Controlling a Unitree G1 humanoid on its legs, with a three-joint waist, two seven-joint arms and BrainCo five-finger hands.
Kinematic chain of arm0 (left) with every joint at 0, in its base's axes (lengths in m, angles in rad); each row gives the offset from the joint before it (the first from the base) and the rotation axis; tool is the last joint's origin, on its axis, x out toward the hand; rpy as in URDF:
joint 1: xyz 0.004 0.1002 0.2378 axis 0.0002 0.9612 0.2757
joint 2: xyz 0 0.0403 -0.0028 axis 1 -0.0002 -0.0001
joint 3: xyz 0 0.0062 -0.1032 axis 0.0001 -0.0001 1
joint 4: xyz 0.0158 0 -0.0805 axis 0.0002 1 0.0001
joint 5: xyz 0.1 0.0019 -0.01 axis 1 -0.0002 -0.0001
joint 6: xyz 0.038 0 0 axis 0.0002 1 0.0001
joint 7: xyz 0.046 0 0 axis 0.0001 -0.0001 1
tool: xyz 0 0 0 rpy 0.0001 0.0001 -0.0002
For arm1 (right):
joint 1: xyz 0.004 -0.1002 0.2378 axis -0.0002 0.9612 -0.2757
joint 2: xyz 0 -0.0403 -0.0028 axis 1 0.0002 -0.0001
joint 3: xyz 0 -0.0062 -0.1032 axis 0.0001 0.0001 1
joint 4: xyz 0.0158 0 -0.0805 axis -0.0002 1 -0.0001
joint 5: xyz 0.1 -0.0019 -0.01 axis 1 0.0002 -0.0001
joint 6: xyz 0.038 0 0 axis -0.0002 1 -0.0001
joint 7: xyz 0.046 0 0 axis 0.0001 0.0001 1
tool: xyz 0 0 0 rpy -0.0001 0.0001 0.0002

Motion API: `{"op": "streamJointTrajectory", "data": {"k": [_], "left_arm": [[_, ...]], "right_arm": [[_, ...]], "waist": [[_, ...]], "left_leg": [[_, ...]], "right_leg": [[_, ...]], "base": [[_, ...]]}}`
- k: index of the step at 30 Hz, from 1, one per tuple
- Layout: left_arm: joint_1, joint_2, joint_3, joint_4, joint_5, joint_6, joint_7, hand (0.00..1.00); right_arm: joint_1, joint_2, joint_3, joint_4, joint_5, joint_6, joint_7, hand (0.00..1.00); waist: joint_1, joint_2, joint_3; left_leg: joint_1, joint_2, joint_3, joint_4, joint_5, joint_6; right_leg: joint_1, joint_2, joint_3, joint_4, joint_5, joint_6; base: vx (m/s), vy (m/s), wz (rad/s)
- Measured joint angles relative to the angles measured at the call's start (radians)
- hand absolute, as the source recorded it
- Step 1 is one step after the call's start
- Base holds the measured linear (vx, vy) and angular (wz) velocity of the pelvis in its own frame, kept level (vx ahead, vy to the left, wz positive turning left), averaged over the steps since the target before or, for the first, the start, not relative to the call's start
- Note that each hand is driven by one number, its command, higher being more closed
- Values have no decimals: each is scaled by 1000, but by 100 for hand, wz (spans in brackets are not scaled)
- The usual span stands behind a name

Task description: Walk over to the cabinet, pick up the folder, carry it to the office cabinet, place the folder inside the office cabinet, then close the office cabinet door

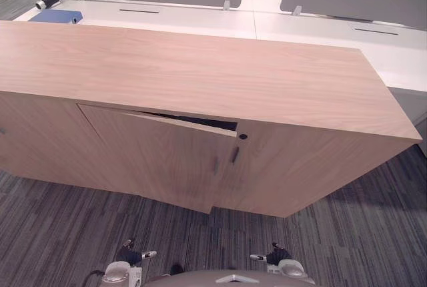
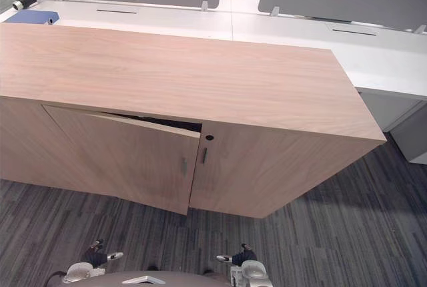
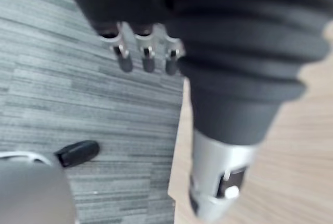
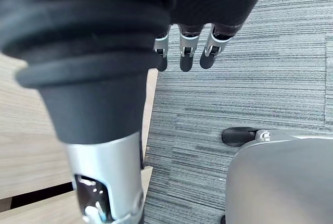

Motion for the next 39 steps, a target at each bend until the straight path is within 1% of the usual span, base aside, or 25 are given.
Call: {"op": "streamJointTrajectory", "data": {"k": [7,9,15,24,33,39], "left_arm": [[14,-1,23,5,57,15,-1,0],[16,-2,23,5,58,16,-1,0],[17,-2,23,12,59,16,-1,0],[17,-2,23,14,68,16,-1,0],[16,-4,22,33,68,16,-2,0],[18,-4,22,34,68,17,-6,0]], "right_arm": [[-5,-1,-11,1,0,12,1,0],[-10,-2,-19,1,2,13,1,0],[-9,-2,-24,5,18,16,1,0],[-12,-3,-40,33,23,17,1,0],[-12,-5,-67,35,37,17,1,0],[-12,-6,-67,35,37,17,1,0]], "waist": [[0,5,7],[0,8,22],[0,10,24],[1,11,24],[0,23,32],[1,25,36]], "left_leg": [[5,1,3,0,-2,-2],[21,2,8,0,-6,-5],[24,6,15,0,-14,-16],[28,10,27,0,-17,-17],[34,12,31,0,-18,-18],[33,11,32,0,-19,-18]], "right_leg": [[7,1,1,1,-2,-1],[19,1,3,1,-3,-3],[17,5,9,1,-6,-6],[19,10,21,-3,-9,-7],[22,10,23,-2,-8,-7],[19,10,23,-2,-9,-7]], "base": [[-11,-28,-1],[-37,-29,-6],[-33,-39,-4],[-2,-47,-5],[-39,-47,-1],[-38,-41,0]]}}
